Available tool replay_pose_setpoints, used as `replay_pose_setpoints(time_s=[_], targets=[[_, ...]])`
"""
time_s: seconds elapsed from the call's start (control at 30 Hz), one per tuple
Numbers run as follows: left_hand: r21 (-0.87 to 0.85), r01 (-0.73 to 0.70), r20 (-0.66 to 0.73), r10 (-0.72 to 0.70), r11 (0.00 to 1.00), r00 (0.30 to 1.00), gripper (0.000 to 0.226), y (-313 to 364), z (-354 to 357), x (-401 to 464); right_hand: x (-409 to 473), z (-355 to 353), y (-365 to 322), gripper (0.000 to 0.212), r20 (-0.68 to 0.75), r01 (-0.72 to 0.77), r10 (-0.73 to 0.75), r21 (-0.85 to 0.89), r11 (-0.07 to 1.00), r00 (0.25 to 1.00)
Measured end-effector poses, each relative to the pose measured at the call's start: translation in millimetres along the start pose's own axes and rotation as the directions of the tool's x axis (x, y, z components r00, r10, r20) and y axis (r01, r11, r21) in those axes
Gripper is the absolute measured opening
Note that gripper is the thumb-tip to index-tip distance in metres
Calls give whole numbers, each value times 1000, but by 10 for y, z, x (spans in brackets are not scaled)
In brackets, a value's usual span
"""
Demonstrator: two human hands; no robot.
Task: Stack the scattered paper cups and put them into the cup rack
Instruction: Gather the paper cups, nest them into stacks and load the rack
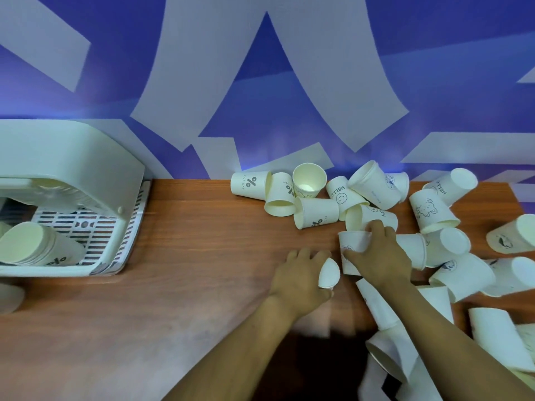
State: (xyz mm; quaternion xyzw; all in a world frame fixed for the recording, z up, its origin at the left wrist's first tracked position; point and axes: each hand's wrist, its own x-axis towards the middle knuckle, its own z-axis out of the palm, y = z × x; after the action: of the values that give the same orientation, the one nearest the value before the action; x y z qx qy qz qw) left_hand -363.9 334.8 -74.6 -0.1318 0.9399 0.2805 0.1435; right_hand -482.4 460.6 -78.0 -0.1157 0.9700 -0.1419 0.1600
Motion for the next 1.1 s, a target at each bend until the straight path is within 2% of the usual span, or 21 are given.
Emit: replay_pose_setpoints(time_s=[0.13,0.3,0.43,0.53,0.67,0.83,1.0,1.1], targets=[[-24,54,-57,-55,998,997,55,-243,-177,-206,-70,-35,-51,57,21,-4,2,119,993,1000],[-189,176,-104,-198,966,975,49,-587,-418,-484,-261,-136,-154,52,20,46,-50,181,982,999],[-274,194,-178,-248,942,952,53,-751,-561,-757,-443,-247,-330,53,1,105,-107,201,974,994],[-283,198,-228,-267,938,937,58,-829,-676,-982,-578,-298,-498,67,-14,161,-161,192,968,987],[-240,259,-233,-315,936,920,85,-966,-778,-1308,-803,-292,-763,82,-8,237,-239,173,956,971],[-221,306,-270,-360,926,893,67,-1220,-881,-1661,-1085,-246,-1050,83,47,276,-285,143,950,957],[-185,288,-295,-332,940,896,65,-1515,-1052,-1966,-1344,-205,-1384,83,61,300,-307,103,948,950],[-180,275,-324,-321,944,890,74,-1725,-1190,-2141,-1542,-146,-1655,82,60,307,-311,70,949,949]])
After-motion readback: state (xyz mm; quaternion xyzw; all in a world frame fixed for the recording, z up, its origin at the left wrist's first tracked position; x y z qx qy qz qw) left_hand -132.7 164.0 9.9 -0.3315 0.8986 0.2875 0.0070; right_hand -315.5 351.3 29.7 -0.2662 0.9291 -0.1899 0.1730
